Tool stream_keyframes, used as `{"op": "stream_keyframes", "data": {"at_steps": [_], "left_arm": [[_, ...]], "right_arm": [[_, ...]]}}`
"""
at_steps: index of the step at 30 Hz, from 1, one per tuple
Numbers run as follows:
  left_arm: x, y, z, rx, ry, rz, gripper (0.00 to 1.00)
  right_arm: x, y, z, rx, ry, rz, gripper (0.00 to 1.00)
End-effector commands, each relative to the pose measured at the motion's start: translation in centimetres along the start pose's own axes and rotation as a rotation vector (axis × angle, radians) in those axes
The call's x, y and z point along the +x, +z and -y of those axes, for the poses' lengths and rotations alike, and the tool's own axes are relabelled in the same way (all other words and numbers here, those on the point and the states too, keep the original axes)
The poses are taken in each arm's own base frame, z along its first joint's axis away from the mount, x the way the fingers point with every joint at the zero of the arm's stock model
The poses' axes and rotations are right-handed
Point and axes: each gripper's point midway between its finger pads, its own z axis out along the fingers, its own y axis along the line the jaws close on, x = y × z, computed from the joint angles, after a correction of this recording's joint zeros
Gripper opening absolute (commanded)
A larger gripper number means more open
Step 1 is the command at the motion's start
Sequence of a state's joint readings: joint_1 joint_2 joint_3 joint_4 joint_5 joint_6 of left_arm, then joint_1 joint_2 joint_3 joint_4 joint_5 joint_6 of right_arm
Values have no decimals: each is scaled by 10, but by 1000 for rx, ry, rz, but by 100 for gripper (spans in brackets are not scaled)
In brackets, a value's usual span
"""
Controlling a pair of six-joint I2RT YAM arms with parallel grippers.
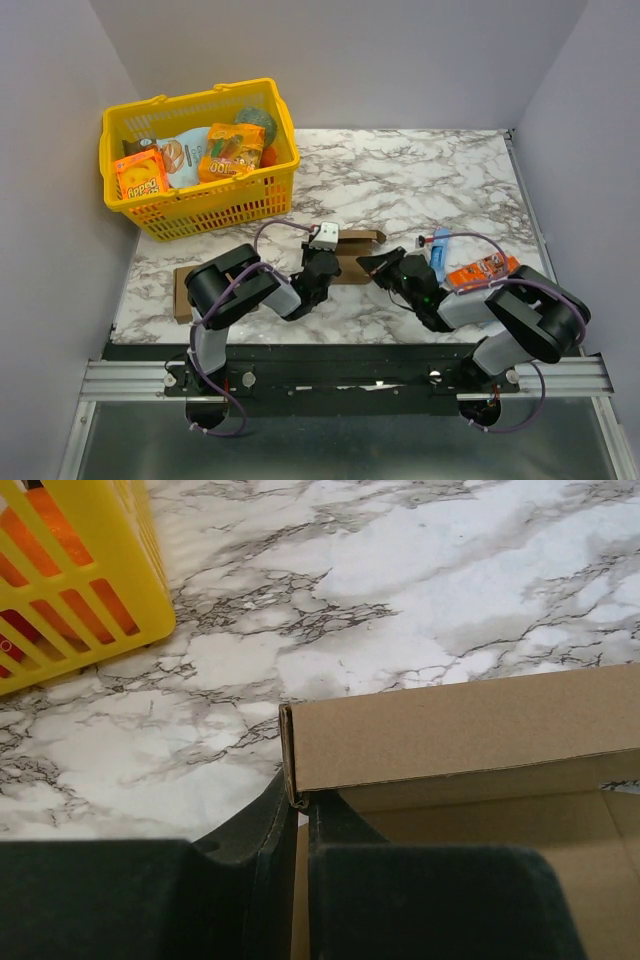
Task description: Fold the paper box
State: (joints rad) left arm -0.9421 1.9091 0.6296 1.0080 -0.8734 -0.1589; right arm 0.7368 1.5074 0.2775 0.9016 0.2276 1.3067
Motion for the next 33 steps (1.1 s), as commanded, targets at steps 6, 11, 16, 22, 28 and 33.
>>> {"op": "stream_keyframes", "data": {"at_steps": [6, 11, 16, 22, 28, 33], "left_arm": [[20, -21, 9, 216, 106, -139, 0], [31, -40, 1, 352, 33, -298, 0], [34, -58, 2, 478, 16, -402, 0], [32, -68, 1, 547, -10, -393, 0], [40, -68, -5, 523, -18, -413, 0], [40, -65, -8, 497, -12, -413, 0]], "right_arm": [[-15, -15, -32, -55, -177, 29, 28], [-33, -37, -39, 52, -320, 35, 63], [-41, -63, -40, 173, -480, -42, 67], [-18, -79, -50, 169, -384, -195, 62], [6, -75, -49, 165, -300, -311, 51], [11, -72, -53, 156, -296, -337, 47]]}}
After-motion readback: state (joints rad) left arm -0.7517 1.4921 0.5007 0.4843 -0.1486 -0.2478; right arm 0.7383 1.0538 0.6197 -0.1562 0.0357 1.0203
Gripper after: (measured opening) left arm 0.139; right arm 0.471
